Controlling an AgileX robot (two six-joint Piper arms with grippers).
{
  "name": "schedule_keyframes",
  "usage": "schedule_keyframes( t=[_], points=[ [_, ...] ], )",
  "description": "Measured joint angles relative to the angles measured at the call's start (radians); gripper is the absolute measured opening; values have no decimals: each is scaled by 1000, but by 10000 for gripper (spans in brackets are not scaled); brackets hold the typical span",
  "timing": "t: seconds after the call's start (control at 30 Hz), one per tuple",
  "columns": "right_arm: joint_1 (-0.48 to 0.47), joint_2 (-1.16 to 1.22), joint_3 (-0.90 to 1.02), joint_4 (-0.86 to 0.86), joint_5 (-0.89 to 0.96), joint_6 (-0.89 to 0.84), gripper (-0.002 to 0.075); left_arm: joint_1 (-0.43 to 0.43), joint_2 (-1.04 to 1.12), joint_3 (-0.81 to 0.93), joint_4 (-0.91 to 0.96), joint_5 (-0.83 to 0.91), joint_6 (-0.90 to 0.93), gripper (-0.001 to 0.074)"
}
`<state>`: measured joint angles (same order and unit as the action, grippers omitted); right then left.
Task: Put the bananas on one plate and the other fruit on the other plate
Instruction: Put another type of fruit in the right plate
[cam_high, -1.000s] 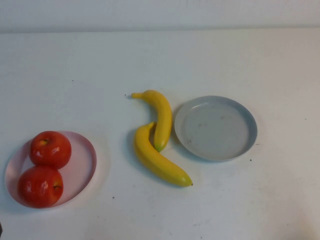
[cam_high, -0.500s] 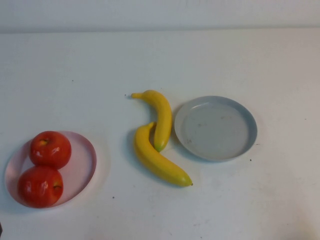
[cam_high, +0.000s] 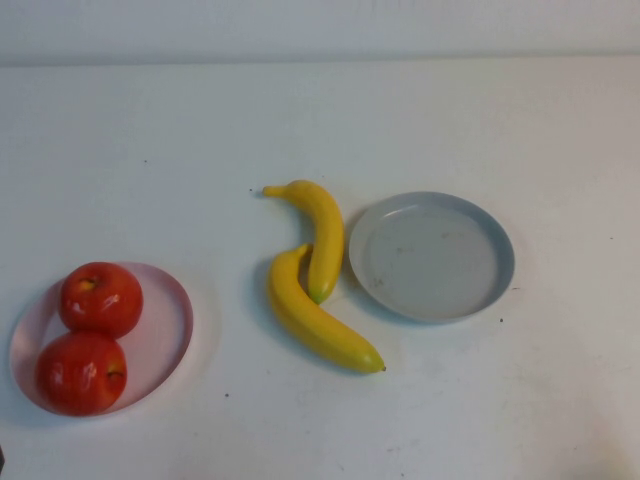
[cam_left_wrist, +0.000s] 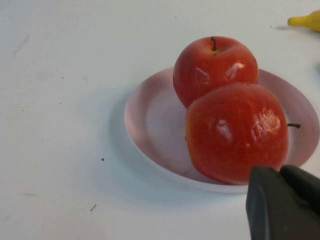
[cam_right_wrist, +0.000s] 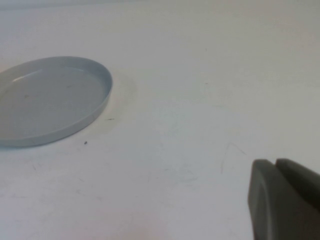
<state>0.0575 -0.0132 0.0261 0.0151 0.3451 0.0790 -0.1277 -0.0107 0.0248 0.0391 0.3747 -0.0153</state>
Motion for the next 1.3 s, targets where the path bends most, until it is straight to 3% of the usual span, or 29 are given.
schedule_keyframes(
  t=[0.13,0.37,0.63,0.9,1.3],
  points=[
    [0,0,0,25,-81,-1,-17,0,0,0,0,0,0,4],
    [0,0,0,277,-304,2,-17,0,0,0,0,0,0,4],
    [0,0,0,361,-369,17,-17,0,0,0,0,0,0,4],
    [0,111,-107,552,-58,26,-17,0,0,0,0,0,0,4],
    [0,683,-499,528,495,-208,-17,0,0,0,0,0,0,4]
  ],
)
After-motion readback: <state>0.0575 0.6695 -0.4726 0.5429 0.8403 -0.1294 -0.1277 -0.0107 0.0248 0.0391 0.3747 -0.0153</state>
